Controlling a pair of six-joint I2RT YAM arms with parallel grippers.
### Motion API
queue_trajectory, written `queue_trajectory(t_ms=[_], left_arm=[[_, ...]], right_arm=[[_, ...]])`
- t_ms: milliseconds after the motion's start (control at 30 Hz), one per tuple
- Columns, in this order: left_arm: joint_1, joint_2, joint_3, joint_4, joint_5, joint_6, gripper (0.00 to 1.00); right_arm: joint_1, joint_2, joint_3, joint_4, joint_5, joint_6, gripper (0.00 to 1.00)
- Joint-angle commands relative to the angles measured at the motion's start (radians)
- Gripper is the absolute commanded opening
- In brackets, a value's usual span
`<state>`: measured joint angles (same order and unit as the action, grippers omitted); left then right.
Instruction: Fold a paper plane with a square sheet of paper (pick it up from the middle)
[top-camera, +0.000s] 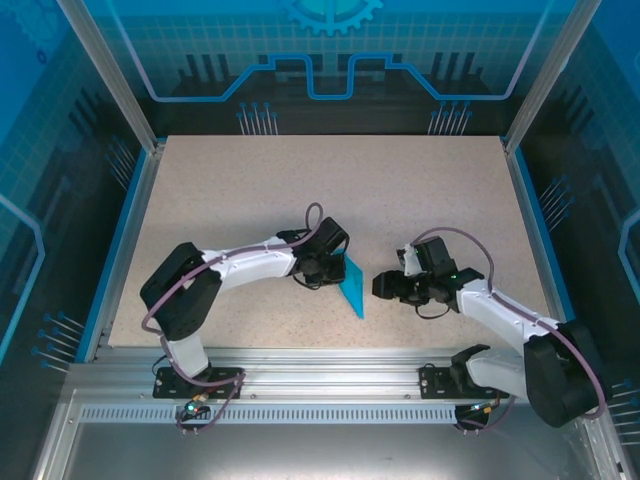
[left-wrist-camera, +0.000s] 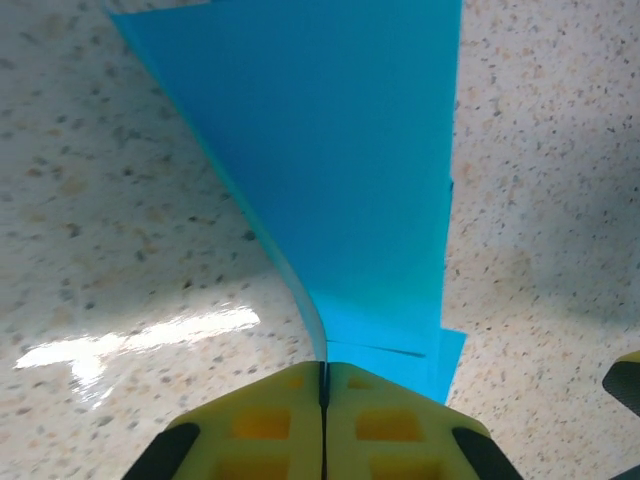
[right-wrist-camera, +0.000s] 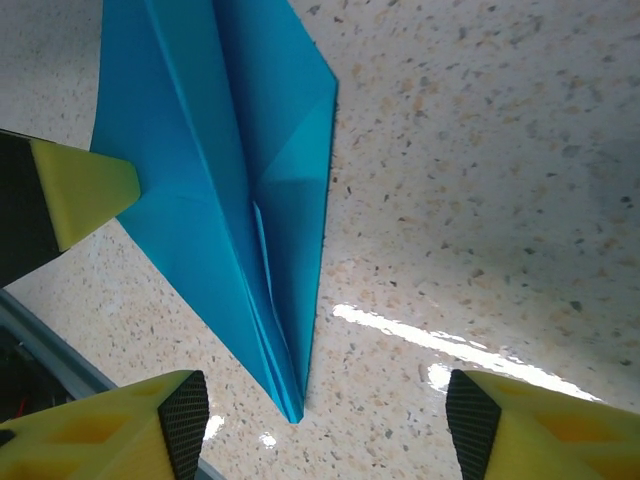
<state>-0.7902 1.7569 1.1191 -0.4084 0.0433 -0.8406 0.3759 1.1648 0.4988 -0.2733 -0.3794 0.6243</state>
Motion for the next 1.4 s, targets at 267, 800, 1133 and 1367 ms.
queue_trajectory(t_ms=[267, 800, 1133, 1367], left_arm=[[0.003, -0.104, -0.132, 0.132, 0.005, -0.004, 0.10], [0.003, -0.101, -0.163, 0.146, 0.000, -0.009, 0.19], [0.005, -0.156, -0.218, 0.164, -0.015, -0.026, 0.24], [0.004, -0.166, -0.238, 0.158, -0.020, -0.027, 0.22]], right_arm=[[0.133, 0.192, 0.136, 0.063, 0.000, -0.015, 0.68], [0.182, 0.364, 0.214, 0.118, -0.059, -0.052, 0.56], [0.238, 0.415, 0.264, 0.066, 0.001, -0.073, 0.54], [0.297, 0.455, 0.329, -0.033, 0.128, -0.095, 0.52]])
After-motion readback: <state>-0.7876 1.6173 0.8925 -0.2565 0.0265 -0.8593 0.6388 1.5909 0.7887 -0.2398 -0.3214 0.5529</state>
